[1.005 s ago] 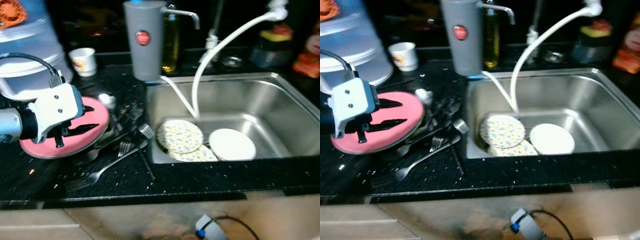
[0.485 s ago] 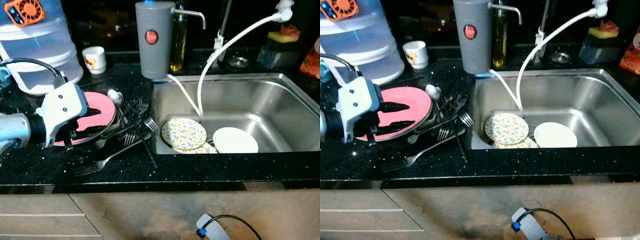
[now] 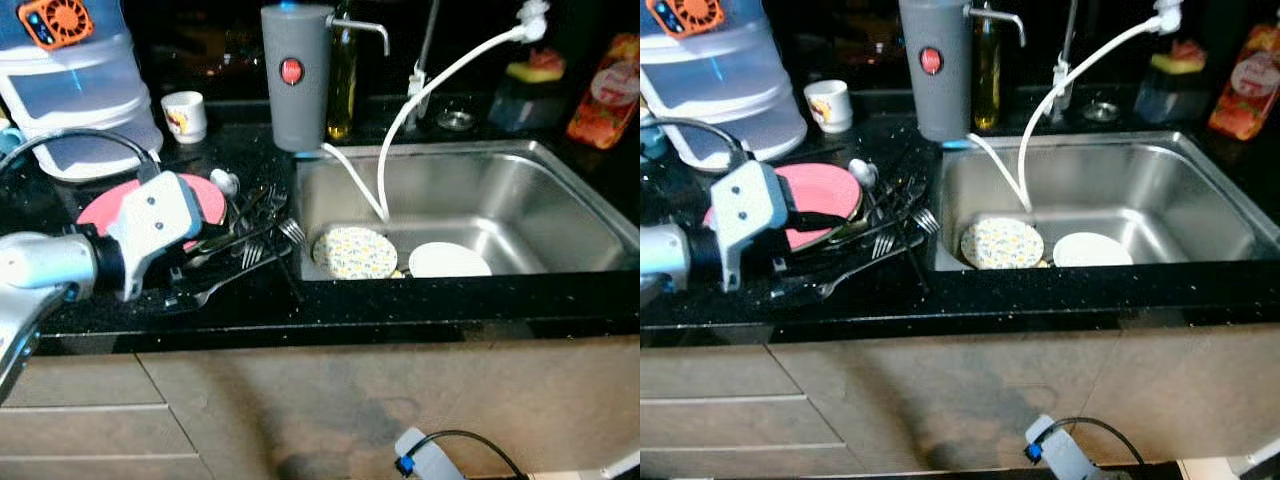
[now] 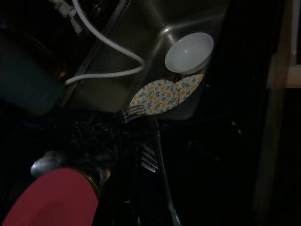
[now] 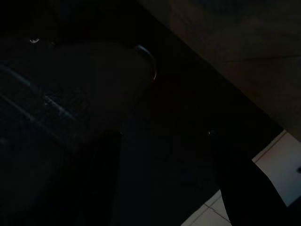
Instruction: Kitchen organization
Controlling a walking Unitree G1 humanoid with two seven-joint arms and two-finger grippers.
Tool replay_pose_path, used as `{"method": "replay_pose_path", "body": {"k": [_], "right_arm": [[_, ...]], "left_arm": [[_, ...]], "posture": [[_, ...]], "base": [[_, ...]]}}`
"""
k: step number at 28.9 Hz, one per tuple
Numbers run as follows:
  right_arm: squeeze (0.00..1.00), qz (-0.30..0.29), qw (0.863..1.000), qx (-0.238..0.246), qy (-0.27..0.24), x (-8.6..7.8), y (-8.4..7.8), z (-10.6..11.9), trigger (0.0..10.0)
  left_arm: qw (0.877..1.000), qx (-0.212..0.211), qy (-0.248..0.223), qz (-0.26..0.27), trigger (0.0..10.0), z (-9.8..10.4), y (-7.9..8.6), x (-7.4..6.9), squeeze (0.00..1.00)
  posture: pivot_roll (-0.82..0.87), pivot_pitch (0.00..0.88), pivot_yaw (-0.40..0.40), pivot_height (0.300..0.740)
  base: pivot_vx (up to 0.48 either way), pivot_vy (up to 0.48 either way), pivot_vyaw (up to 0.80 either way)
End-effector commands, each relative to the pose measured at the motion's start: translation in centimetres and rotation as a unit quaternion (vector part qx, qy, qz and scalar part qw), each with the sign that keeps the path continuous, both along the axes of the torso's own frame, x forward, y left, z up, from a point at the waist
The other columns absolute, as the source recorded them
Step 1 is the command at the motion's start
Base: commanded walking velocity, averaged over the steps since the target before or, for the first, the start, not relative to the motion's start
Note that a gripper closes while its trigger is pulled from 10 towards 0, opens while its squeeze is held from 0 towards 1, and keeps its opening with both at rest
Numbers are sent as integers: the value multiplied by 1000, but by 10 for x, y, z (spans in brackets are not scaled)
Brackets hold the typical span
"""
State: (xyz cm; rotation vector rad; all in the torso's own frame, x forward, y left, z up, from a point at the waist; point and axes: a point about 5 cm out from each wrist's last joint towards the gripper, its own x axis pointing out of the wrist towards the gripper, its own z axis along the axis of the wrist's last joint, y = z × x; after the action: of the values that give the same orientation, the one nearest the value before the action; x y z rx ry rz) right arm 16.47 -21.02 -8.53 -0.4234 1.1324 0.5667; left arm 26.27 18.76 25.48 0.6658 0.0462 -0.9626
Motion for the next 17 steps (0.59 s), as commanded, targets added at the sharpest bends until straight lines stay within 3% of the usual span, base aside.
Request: {"method": "replay_pose_path", "body": {"k": [1,8,11,15,17], "right_arm": [[0,1,1000,15,3,0,7,-1,10000],[0,1,1000,16,4,-1,7,-1,10000],[0,2,1000,14,2,0,7,-1,10000],[0,2,1000,1,-5,1,5,-1,10000],[0,-2,1000,-2,-4,0,4,-1,10000]], "left_arm": [[1000,-7,-2,2,10000,-1,-1,2,0],[1000,-6,2,7,10000,-2,0,2,0],[1000,-6,5,9,10000,-3,0,2,0],[1000,-7,6,8,10000,-3,-1,3,0],[1000,-13,1,9,10000,-2,-2,3,0]], "posture": [[44,0,20,740],[44,0,20,740],[44,0,20,740],[44,0,20,740],[44,0,19,740]], "base": [[0,0,781],[0,0,781],[-318,0,744],[-480,0,0],[0,0,0]]}}
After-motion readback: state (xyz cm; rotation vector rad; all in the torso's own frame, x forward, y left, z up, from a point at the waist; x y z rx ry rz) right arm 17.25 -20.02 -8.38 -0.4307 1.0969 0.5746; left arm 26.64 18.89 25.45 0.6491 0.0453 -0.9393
